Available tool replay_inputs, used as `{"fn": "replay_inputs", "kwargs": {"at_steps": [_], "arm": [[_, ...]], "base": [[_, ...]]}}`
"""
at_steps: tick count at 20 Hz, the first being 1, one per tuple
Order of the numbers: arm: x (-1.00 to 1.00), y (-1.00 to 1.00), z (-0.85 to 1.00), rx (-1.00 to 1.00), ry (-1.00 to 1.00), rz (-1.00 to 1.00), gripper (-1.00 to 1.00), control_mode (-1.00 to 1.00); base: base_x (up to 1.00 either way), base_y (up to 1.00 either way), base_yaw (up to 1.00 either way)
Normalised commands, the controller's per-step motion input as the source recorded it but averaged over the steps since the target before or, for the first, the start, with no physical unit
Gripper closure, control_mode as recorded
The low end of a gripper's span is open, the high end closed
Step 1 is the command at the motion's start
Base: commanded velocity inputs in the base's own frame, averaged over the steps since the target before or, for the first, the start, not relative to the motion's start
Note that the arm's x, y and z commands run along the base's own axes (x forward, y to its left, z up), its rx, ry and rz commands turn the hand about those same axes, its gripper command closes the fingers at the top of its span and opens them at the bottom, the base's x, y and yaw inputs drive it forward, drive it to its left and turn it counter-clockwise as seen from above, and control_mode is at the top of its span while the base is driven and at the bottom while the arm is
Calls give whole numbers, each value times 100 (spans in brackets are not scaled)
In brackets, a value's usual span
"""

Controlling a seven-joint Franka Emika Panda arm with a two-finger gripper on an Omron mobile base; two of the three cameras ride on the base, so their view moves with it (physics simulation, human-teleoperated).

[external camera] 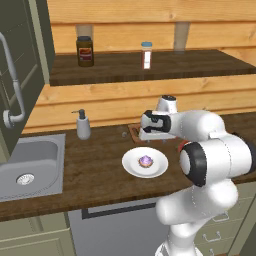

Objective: From the different types of pastries on the counter, select a croissant and place it on the cutting board. Then retrieve a jar of jam from the cabinet and place it alongside the croissant on the cutting board.

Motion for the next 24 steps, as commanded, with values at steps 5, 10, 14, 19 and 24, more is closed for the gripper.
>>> {"fn": "replay_inputs", "kwargs": {"at_steps": [5, 10, 14, 19, 24], "arm": [[-63, 0, 31, 3, 11, 0, -100, -100], [-18, 4, 1, 0, 5, 0, -100, -100], [0, 2, 0, 0, 4, 0, -100, -100], [0, 3, 0, 0, 7, 0, -100, -100], [0, 1, 0, 0, 1, 0, -100, 100]], "base": [[0, 0, 0], [0, 0, 0], [0, 0, 0], [0, 0, 0], [-8, 6, 0]]}}
